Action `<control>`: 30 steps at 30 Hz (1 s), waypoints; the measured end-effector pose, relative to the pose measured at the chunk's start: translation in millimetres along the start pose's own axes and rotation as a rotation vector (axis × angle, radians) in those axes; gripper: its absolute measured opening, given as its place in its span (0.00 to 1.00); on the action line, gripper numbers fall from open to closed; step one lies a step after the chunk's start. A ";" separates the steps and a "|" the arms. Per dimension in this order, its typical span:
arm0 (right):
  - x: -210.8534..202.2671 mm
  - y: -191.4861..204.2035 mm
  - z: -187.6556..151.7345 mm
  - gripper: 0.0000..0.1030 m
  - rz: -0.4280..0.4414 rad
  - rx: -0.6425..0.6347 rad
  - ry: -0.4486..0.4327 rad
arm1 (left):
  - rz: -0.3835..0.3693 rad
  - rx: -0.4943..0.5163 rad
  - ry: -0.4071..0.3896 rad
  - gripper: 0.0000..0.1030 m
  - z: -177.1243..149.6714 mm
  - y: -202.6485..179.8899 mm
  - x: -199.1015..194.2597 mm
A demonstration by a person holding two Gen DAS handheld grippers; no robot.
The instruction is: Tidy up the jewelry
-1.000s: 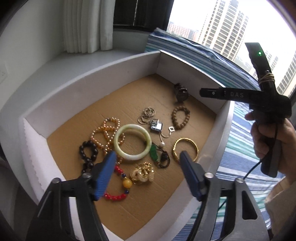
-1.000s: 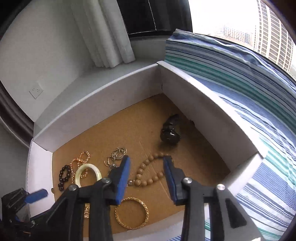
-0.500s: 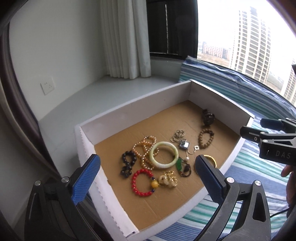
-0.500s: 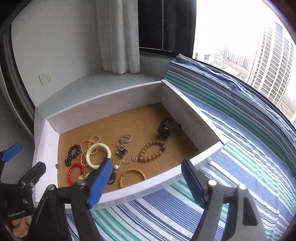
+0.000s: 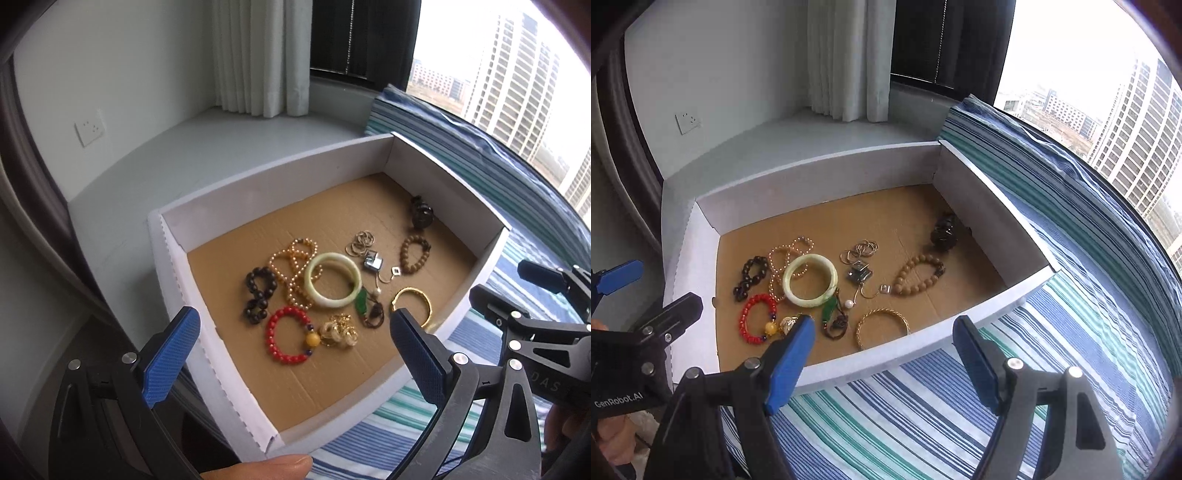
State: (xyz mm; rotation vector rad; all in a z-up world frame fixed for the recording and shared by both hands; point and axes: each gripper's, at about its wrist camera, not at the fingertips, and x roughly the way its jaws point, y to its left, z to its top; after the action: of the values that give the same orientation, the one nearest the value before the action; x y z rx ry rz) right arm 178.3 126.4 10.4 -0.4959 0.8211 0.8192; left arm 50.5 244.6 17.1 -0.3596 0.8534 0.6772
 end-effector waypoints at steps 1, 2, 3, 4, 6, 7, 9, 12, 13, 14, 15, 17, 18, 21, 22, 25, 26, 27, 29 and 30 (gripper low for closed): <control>-0.7 2.0 0.7 0.76 0.003 -0.002 -0.003 | 0.018 0.002 -0.006 0.99 0.4 0.9 -0.8; -1.4 3.9 1.5 0.76 0.008 -0.002 -0.005 | 0.032 0.000 -0.010 0.99 1.1 2.0 -1.9; -1.6 6.0 2.8 0.76 0.010 -0.004 -0.005 | 0.035 -0.005 -0.012 1.00 1.9 3.7 -3.1; -2.0 7.8 4.0 0.76 0.008 -0.007 -0.007 | 0.035 -0.011 -0.014 1.00 3.0 5.3 -4.1; -4.2 12.2 6.6 0.76 0.014 -0.016 -0.013 | 0.039 -0.015 -0.018 1.00 6.1 7.7 -6.2; -5.7 14.4 8.0 0.76 0.019 -0.022 -0.016 | 0.039 -0.017 -0.018 1.00 7.6 8.6 -7.2; -8.5 18.1 11.3 0.76 0.024 -0.032 -0.020 | 0.039 -0.033 -0.009 0.99 9.7 11.3 -9.1; -12.1 22.5 16.8 0.76 0.025 -0.051 -0.016 | 0.050 -0.044 -0.015 0.99 12.4 14.2 -14.3; -13.3 23.5 18.4 0.76 0.026 -0.055 -0.012 | 0.063 -0.043 -0.022 0.99 13.4 14.4 -16.5; -14.5 24.3 19.9 0.76 0.027 -0.059 -0.009 | 0.074 -0.043 -0.029 0.99 13.8 14.5 -18.6; -15.5 24.7 21.3 0.76 0.028 -0.061 -0.005 | 0.083 -0.041 -0.034 0.99 14.2 14.8 -20.2; -16.8 24.8 24.1 0.76 0.024 -0.061 0.004 | 0.086 -0.042 -0.038 0.99 14.7 15.4 -22.9; -17.6 24.5 25.4 0.76 0.026 -0.059 0.007 | 0.084 -0.045 -0.039 0.99 14.5 15.9 -24.1; -18.7 22.9 27.6 0.76 0.032 -0.049 0.014 | 0.086 -0.048 -0.045 0.99 14.8 15.7 -26.9; -18.9 21.9 28.2 0.76 0.029 -0.048 0.014 | 0.086 -0.046 -0.045 0.99 15.1 15.1 -26.8; -16.8 20.0 28.2 0.76 0.021 -0.044 0.018 | 0.080 -0.047 -0.043 0.99 14.3 13.4 -25.8; -15.5 19.1 27.8 0.76 0.019 -0.040 0.021 | 0.075 -0.048 -0.039 0.99 14.1 13.1 -25.3; -14.8 18.3 27.2 0.76 0.017 -0.036 0.024 | 0.067 -0.050 -0.036 0.99 13.6 13.1 -24.6; -13.8 16.6 25.4 0.76 0.019 -0.029 0.028 | 0.056 -0.051 -0.045 0.99 12.6 12.2 -25.8; -13.6 15.8 24.7 0.76 0.022 -0.027 0.029 | 0.061 -0.051 -0.052 0.99 12.3 11.1 -26.4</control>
State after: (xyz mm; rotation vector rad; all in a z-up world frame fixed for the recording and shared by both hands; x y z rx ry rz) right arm 171.1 146.3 34.8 -0.5241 0.8447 0.8463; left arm 37.6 248.9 45.2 -0.3614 0.8015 0.7634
